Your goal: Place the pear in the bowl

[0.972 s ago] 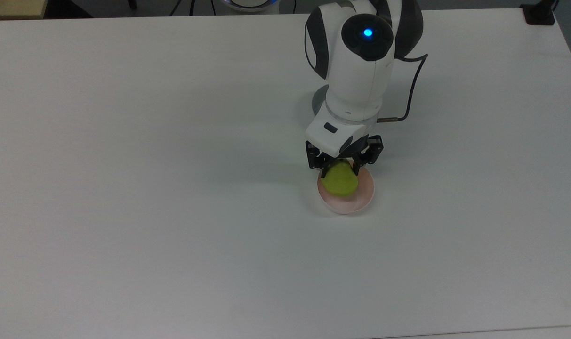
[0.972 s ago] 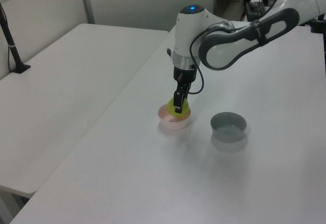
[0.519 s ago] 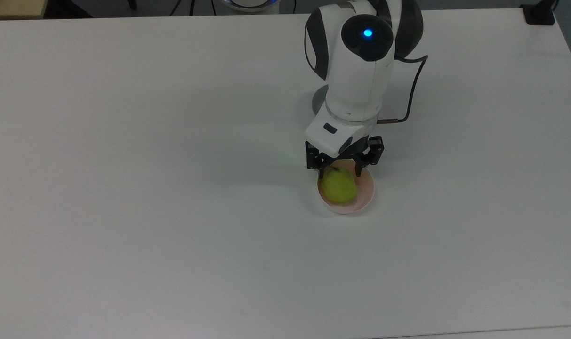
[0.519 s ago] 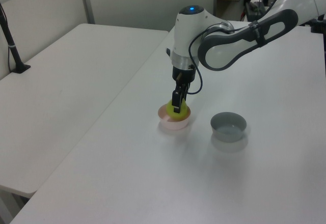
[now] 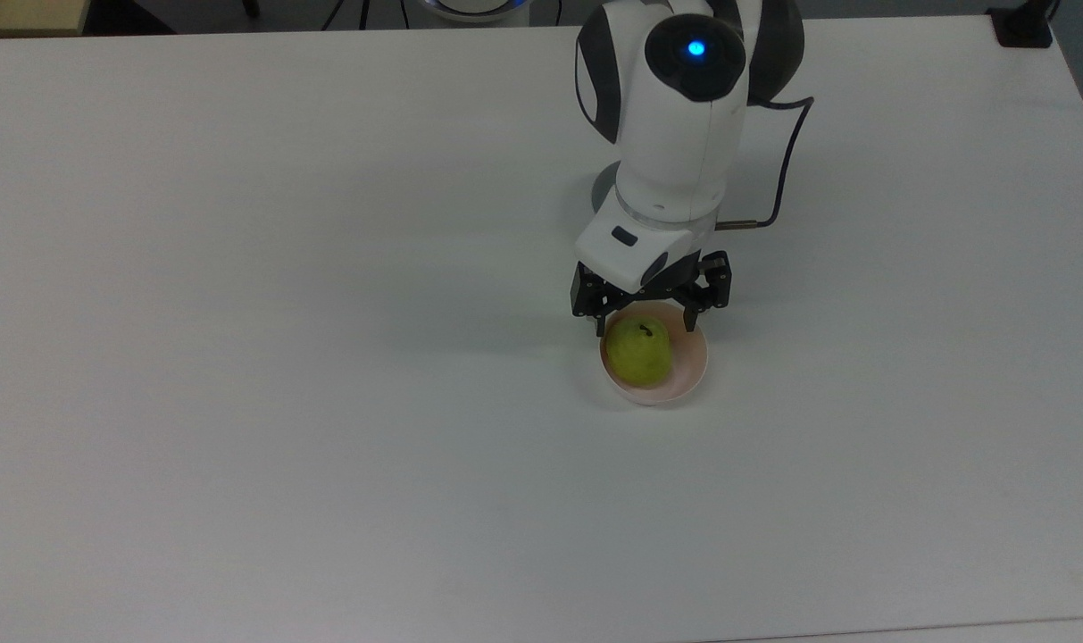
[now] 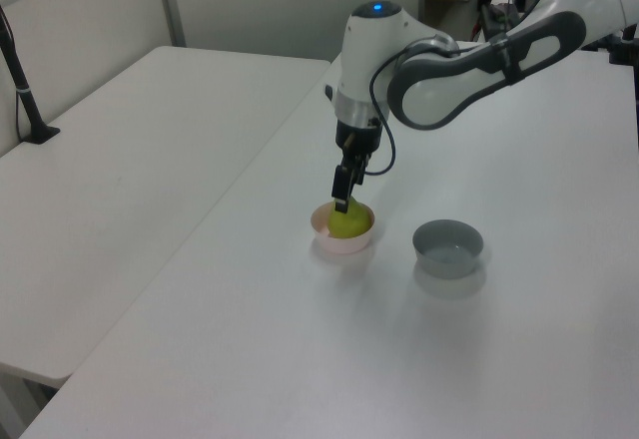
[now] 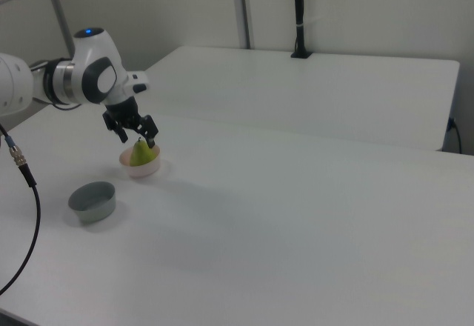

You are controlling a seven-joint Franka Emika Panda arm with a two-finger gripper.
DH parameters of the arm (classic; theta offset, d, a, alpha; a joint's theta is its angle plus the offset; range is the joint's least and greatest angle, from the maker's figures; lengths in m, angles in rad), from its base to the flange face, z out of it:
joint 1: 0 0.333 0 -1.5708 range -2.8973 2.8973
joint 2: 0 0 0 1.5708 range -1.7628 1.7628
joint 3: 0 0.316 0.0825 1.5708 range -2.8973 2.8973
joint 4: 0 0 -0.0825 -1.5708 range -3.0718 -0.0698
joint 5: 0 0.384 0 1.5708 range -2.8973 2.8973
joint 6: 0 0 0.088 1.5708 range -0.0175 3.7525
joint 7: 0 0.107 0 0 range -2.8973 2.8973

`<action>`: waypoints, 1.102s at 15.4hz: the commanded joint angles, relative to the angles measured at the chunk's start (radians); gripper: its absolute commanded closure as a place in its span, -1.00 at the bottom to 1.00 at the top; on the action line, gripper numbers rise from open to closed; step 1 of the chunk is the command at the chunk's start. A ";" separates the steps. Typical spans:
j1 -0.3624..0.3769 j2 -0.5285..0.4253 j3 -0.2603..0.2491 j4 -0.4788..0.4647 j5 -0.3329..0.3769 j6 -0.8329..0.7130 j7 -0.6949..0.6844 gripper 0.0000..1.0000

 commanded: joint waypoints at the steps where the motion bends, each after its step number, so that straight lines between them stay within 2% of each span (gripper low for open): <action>1: -0.021 -0.153 -0.012 -0.063 0.025 -0.090 -0.002 -1.00; 7: -0.162 -0.336 0.003 -0.061 0.006 -0.361 -0.024 -1.00; 10: -0.305 -0.395 0.077 -0.068 -0.007 -0.526 -0.157 -1.00; 11: -0.352 -0.412 0.092 -0.068 -0.007 -0.556 -0.163 -1.00; 15: -0.484 -0.492 0.098 -0.133 -0.018 -0.565 -0.173 -1.00; 17: -0.491 -0.512 0.097 -0.143 -0.036 -0.566 -0.173 -1.00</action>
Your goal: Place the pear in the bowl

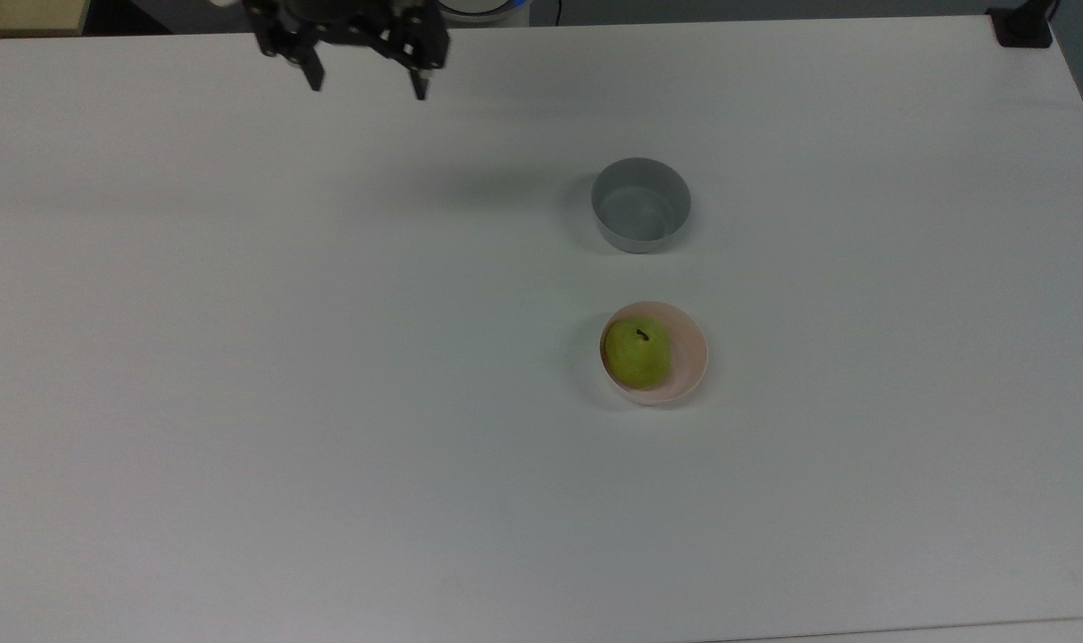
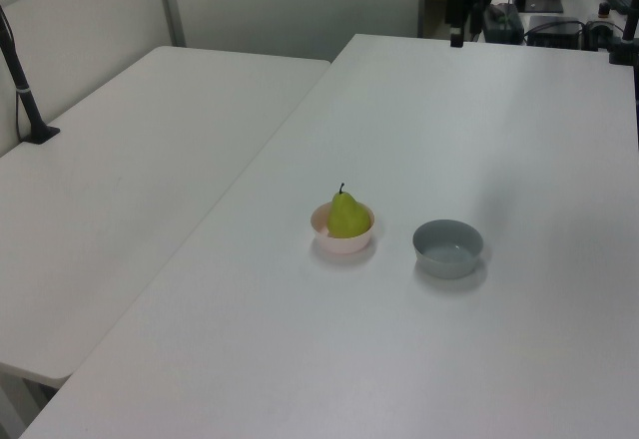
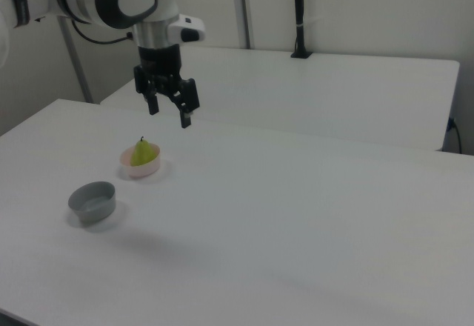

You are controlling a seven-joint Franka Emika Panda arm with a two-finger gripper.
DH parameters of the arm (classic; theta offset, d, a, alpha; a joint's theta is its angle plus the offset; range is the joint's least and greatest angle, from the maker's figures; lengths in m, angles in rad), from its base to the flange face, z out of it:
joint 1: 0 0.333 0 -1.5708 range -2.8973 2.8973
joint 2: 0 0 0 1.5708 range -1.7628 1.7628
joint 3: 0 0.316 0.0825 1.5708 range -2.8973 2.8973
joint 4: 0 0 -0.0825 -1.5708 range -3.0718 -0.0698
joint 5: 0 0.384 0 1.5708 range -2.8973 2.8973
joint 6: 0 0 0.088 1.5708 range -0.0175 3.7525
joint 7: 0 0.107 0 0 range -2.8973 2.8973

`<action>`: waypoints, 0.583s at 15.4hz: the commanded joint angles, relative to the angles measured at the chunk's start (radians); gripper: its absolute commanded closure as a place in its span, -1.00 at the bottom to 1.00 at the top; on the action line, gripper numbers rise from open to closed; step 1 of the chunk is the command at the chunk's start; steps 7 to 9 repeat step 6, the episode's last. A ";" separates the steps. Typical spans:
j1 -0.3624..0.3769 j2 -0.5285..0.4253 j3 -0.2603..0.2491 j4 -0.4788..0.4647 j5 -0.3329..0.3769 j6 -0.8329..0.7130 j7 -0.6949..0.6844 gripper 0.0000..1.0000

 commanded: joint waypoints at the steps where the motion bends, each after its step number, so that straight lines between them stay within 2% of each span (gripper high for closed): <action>1: -0.029 -0.072 0.021 -0.071 -0.032 0.001 -0.007 -1.00; 9: -0.032 -0.068 0.012 -0.068 -0.045 0.006 -0.007 -1.00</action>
